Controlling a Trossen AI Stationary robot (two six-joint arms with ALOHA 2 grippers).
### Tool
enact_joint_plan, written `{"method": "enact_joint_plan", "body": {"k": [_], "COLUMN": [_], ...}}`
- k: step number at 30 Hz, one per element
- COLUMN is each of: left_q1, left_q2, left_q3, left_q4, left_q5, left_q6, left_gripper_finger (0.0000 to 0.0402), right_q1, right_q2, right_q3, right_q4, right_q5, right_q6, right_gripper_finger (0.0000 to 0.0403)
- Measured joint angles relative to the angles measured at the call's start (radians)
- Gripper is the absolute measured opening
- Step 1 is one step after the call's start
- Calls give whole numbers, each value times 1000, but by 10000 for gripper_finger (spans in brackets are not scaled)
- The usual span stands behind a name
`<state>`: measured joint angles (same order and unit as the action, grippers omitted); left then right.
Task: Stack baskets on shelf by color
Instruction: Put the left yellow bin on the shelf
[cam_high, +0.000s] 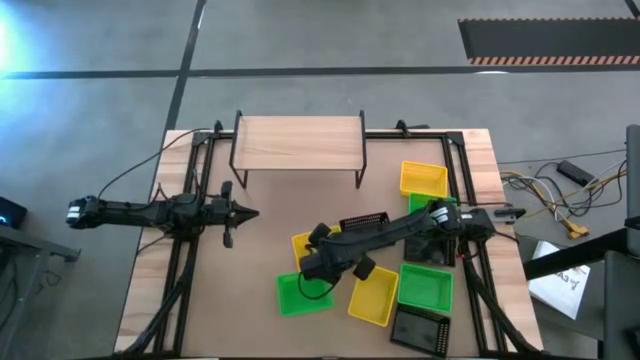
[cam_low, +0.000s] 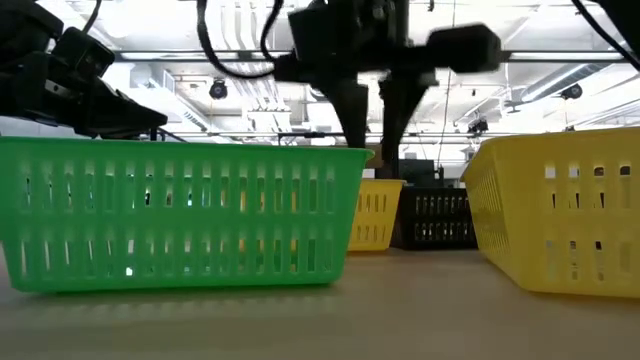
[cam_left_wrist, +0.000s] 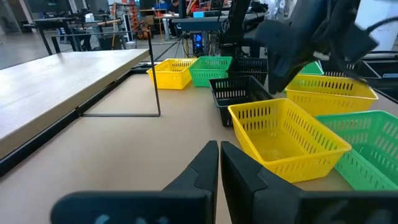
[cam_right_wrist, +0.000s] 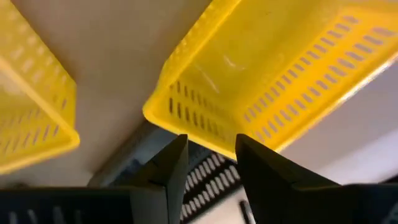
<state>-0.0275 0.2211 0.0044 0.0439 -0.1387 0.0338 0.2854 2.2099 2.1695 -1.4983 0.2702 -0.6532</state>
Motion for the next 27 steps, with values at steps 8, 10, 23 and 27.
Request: {"method": "enact_joint_plan", "body": {"k": [8,10,23,27], "left_q1": [0,0,0,0], "left_q2": [0,-1,-1,-1], "left_q3": [0,0,0,0], "left_q4": [0,0,0,0], "left_q5": [0,0,0,0], "left_q6": [0,0,0,0], "left_gripper_finger": [2,2,2,2], "right_q1": [-5,-4,-12,-46], "right_q2": [-16,-16,-16,-16], "right_q3": [-19,-46,-146,-143], "right_q4": [-26,-14,275,349], "right_q5": [-135,-149,-148,-148], "right_q6": [-125,-140,-103,-33], "right_gripper_finger": [192,201,99,33]}}
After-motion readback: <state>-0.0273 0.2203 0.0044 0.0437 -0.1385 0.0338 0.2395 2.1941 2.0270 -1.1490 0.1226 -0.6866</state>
